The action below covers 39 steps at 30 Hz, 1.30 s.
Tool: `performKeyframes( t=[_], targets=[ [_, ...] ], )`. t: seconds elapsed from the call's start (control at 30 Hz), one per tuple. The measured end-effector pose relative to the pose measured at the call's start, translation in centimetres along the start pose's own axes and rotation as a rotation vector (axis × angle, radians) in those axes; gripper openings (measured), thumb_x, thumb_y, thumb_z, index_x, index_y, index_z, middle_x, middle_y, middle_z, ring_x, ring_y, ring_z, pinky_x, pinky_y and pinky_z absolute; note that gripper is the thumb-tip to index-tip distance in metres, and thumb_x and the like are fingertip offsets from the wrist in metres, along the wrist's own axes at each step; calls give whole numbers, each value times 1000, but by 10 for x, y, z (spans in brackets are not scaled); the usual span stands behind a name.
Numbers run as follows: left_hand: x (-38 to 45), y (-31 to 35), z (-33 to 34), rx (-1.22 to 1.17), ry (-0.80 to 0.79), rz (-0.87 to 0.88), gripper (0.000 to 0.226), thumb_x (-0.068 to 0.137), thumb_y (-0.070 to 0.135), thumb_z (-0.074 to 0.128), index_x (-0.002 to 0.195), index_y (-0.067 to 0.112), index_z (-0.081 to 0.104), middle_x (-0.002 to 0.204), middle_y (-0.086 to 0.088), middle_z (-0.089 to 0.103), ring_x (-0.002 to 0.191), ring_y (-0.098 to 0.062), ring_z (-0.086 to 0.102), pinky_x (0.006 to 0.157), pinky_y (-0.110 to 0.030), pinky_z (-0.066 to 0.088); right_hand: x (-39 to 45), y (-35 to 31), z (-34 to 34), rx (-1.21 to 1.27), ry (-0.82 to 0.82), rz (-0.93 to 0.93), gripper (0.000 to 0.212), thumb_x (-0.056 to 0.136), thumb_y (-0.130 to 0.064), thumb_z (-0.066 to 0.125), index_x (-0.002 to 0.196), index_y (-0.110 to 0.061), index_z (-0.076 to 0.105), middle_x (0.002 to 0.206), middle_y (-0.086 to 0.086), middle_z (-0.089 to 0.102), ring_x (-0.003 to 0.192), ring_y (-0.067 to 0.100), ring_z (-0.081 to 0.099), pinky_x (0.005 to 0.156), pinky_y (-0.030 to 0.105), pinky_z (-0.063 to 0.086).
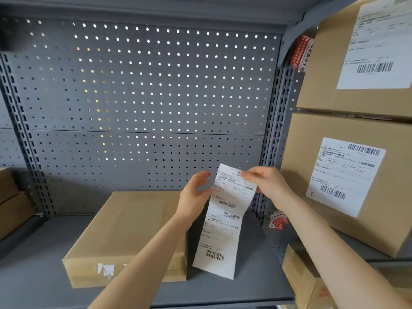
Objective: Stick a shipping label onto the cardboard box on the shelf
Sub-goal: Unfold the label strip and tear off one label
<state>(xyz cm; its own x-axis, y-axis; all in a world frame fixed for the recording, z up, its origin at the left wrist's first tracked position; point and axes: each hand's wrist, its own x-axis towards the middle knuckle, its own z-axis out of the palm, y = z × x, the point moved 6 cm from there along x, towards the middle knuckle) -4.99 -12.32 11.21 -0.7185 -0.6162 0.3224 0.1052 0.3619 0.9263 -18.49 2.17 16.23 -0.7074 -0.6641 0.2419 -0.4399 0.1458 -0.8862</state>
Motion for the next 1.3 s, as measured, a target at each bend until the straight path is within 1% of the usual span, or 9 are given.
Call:
performKeyframes(
  t=[0.2, 0.47, 0.67, 0.8, 0.87, 0.97, 1.13, 1.2, 1.3],
  targets=[
    [3, 2, 6, -127, -88, -97, 40, 80, 18, 73, 117, 15, 57, 109, 2, 71, 89, -7, 70, 64, -14, 54, 6, -40, 13, -16, -36, -121, 14, 84, -30, 68, 88, -16, 71, 87, -11, 71, 84, 5, 65, 71, 17, 46],
    [8, -5, -18, -328, 90, -137, 20, 82, 18, 71, 101, 16, 69, 101, 0, 75, 93, -21, 71, 83, -42, 57, -11, -3, 30, -203, -267, 82, 58, 65, -54, 75, 113, -24, 66, 113, -13, 69, 106, 10, 64, 96, 33, 45],
    [9, -2, -41, -474, 199, -111, 27, 82, 13, 70, 108, 17, 61, 111, -3, 71, 87, -11, 71, 71, -29, 59, -18, 20, 52, -209, -259, 82, 13, 87, -31, 66, 83, -21, 75, 87, -8, 75, 86, 9, 69, 80, 27, 51],
    [4, 2, -82, -93, 529, 112, 87, 73, 20, 79, 142, 22, 26, 146, 1, 37, 130, -10, 40, 106, -30, 36, -10, 1, 66, -252, -229, -21, 14, 91, -27, 60, 85, -21, 72, 93, -7, 75, 91, 8, 69, 90, 36, 51],
    [3, 14, -93, 334, 564, 345, 90, 77, 26, 75, 147, 22, 18, 154, 0, 24, 142, -13, 19, 116, -31, 16, -7, -12, 72, -314, -237, -99, 14, 93, -24, 57, 90, -20, 71, 95, -9, 74, 91, 4, 68, 87, 31, 52],
    [8, 30, -76, 833, 261, 667, 57, 91, 40, 49, 143, 26, 31, 150, 4, 38, 143, -16, 23, 118, -38, -1, -6, -29, 84, -399, -295, -171, 16, 95, -23, 53, 96, -22, 68, 95, -12, 71, 90, 1, 65, 77, 21, 50],
    [21, 29, -62, 879, -269, 558, 28, 98, 32, 40, 107, 22, 65, 105, 8, 66, 110, -11, 54, 119, -37, 7, -7, -37, 93, -495, -335, -197, 18, 97, -27, 49, 88, -24, 64, 88, -12, 67, 81, 4, 61, 66, 19, 42],
    [19, 30, -58, 837, -285, 564, 26, 97, 30, 43, 92, 15, 64, 82, 8, 61, 84, -17, 56, 96, -31, 36, -9, -34, 93, -461, -316, -176, 19, 96, -30, 51, 89, -20, 65, 91, -8, 70, 87, 10, 65, 69, 23, 45],
    [18, 23, -49, 798, -303, 544, 24, 97, 29, 43, 85, 11, 55, 68, -1, 56, 65, -26, 54, 60, -29, 36, -9, -32, 96, -424, -265, -199, 18, 92, -36, 55, 87, -23, 66, 87, -4, 72, 85, 16, 68, 74, 31, 51]
  ],
)
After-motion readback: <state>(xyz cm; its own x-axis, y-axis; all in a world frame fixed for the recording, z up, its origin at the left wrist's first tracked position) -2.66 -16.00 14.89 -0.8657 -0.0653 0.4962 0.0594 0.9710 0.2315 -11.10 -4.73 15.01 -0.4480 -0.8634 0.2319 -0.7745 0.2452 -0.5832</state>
